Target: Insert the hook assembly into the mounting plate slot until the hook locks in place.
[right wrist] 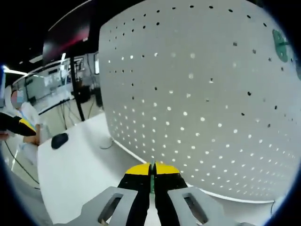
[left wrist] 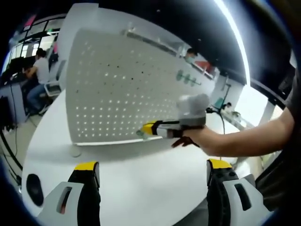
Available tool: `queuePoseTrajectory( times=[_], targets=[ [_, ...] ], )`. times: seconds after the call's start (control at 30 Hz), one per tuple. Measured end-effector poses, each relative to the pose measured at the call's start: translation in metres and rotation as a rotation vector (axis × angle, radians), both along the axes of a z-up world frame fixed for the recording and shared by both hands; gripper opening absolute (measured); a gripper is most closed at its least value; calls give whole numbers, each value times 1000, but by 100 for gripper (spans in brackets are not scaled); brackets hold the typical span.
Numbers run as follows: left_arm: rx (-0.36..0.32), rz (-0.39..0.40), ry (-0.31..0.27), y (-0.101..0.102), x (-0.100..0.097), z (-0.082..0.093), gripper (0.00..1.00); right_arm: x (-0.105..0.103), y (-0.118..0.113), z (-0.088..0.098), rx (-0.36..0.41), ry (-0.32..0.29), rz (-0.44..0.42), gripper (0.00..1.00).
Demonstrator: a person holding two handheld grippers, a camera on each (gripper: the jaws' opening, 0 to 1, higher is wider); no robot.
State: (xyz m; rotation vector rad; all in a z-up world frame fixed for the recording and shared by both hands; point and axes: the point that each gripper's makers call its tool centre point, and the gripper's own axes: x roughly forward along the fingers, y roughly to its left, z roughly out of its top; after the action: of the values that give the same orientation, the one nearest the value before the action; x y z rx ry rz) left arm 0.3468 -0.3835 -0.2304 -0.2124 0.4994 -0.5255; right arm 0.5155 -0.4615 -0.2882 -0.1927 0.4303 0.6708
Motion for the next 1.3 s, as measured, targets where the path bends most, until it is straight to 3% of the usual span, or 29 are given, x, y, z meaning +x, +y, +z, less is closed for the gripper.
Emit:
queuePoseTrajectory(
  times=[0.43,0.83,1.1,1.3],
  targets=[
    [6,-20,-30,-10,-5,10,96,-18,-18,42,56,-68,-33,0],
    [-9,-4,-30,-15,-9,13,94,-51,-28,89,150,-143,-46,0],
    [-17,-7,-32,-21,-12,14,93,-76,-31,102,167,-166,-26,0],
    [-20,-13,-31,-27,-15,13,93,-94,-31,104,216,-132,-23,0]
  ],
)
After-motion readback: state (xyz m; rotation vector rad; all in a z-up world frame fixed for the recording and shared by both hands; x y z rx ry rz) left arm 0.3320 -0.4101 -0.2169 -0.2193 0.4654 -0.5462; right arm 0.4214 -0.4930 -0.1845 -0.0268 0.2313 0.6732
